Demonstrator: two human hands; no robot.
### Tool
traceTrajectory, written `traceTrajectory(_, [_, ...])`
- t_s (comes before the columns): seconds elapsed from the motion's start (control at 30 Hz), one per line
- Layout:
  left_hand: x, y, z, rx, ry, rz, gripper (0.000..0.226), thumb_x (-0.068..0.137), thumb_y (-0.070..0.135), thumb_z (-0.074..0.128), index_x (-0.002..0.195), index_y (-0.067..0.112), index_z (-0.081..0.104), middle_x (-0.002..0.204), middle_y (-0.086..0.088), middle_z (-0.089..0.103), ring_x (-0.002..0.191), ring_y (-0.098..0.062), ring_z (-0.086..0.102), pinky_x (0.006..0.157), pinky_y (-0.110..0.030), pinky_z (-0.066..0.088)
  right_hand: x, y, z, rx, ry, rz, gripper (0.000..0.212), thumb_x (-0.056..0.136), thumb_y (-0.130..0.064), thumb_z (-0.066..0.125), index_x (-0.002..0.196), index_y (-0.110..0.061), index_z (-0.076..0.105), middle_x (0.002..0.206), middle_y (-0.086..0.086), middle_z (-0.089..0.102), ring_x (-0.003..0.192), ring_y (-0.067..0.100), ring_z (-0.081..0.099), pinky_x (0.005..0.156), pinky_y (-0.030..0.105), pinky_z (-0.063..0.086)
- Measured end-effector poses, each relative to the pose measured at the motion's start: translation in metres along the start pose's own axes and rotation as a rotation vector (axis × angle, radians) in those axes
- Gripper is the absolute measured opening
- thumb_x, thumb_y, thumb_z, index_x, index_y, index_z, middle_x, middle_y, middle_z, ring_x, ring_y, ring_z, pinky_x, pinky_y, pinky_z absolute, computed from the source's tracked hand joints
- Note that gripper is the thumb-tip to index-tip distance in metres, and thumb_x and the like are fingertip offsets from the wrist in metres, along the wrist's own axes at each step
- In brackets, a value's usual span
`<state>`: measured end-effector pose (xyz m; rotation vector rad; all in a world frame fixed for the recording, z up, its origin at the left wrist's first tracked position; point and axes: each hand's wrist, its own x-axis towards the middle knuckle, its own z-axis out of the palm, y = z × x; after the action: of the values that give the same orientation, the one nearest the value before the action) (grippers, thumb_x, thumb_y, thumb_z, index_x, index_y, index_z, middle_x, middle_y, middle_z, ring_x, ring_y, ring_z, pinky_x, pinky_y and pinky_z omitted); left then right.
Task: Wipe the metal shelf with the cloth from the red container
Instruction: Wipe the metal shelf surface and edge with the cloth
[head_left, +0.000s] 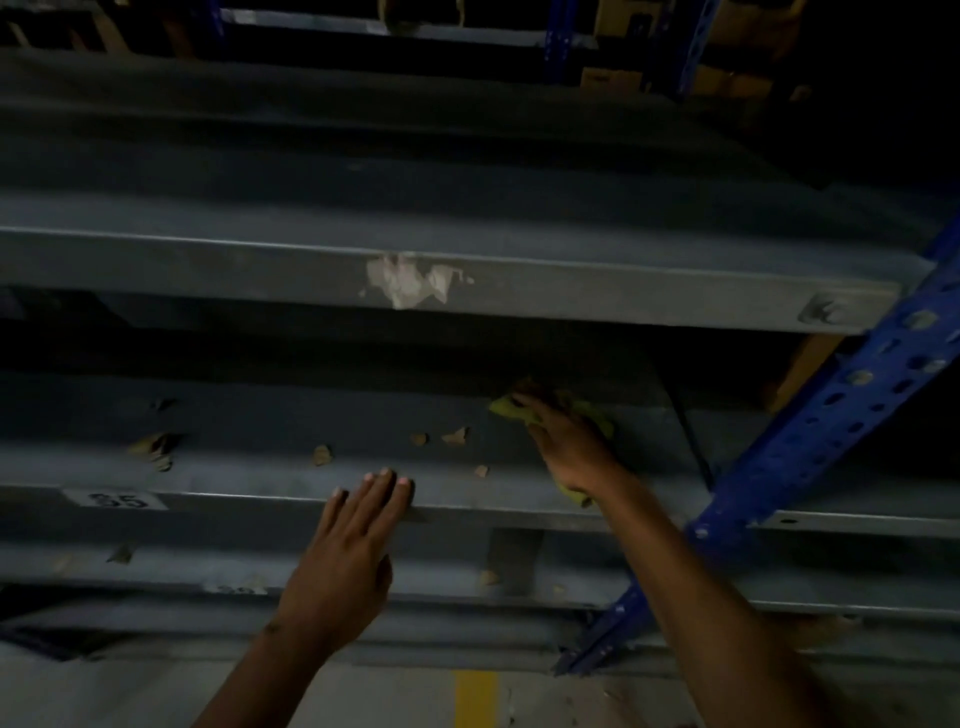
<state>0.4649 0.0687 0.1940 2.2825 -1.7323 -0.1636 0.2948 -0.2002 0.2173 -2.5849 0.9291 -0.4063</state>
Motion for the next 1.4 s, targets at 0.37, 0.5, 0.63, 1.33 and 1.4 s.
traceTrajectory(0.37, [0.000, -0.007, -0.008, -0.035, -0.012, 0.054, 0.091, 0.089, 0.019, 0.057, 0.148, 0.037, -0.009, 0.157, 0.011, -0.015, 0.141, -0.003, -0.022, 0.115, -0.032, -0.015, 0.021, -0.044, 0.034, -0.277, -0.147, -0.145, 0.055, 0.103, -0.032, 0.029, 0.154, -0.023, 0.009, 0.163, -0.001, -0.001, 0.148, 0.018, -0.010, 0.119, 0.042, -0.007])
traceTrajectory(0.5, [0.000, -0.006, -0.007, -0.013, -0.015, 0.050, 0.092, 0.089, 0.022, 0.056, 0.147, 0.037, -0.014, 0.157, 0.011, -0.017, 0.141, -0.004, -0.024, 0.115, -0.033, -0.014, 0.016, -0.051, 0.032, -0.260, -0.239, -0.099, 0.056, 0.104, -0.031, 0.026, 0.154, -0.026, 0.001, 0.162, -0.002, -0.008, 0.148, 0.017, -0.012, 0.119, 0.041, -0.005])
traceTrajectory(0.63, [0.000, -0.004, -0.009, -0.004, -0.033, 0.042, 0.092, 0.090, 0.024, 0.054, 0.146, 0.038, -0.017, 0.156, 0.012, -0.020, 0.139, -0.004, -0.027, 0.116, -0.034, -0.014, 0.004, -0.060, 0.018, -0.193, -0.336, -0.148, 0.052, 0.106, -0.028, 0.025, 0.153, -0.026, 0.001, 0.159, -0.010, -0.009, 0.145, 0.010, -0.013, 0.117, 0.032, -0.012])
traceTrajectory(1.33, [-0.001, -0.008, -0.014, -0.036, -0.073, 0.060, 0.089, 0.091, 0.027, 0.056, 0.148, 0.037, -0.012, 0.157, 0.012, -0.018, 0.141, -0.003, -0.022, 0.116, -0.033, -0.011, 0.022, -0.051, 0.011, -0.056, -0.346, -0.310, 0.049, 0.106, -0.029, 0.030, 0.153, -0.029, 0.014, 0.159, -0.014, -0.001, 0.143, -0.002, -0.005, 0.117, 0.020, -0.009])
traceTrajectory(1.4, [-0.001, -0.009, -0.014, -0.028, -0.076, 0.067, 0.090, 0.091, 0.027, 0.057, 0.148, 0.037, -0.012, 0.158, 0.011, -0.016, 0.142, -0.005, -0.020, 0.117, -0.035, -0.009, 0.030, -0.057, 0.014, -0.093, -0.333, -0.355, 0.050, 0.106, -0.028, 0.030, 0.153, -0.026, 0.011, 0.159, -0.012, -0.003, 0.143, -0.001, -0.007, 0.113, 0.016, -0.014])
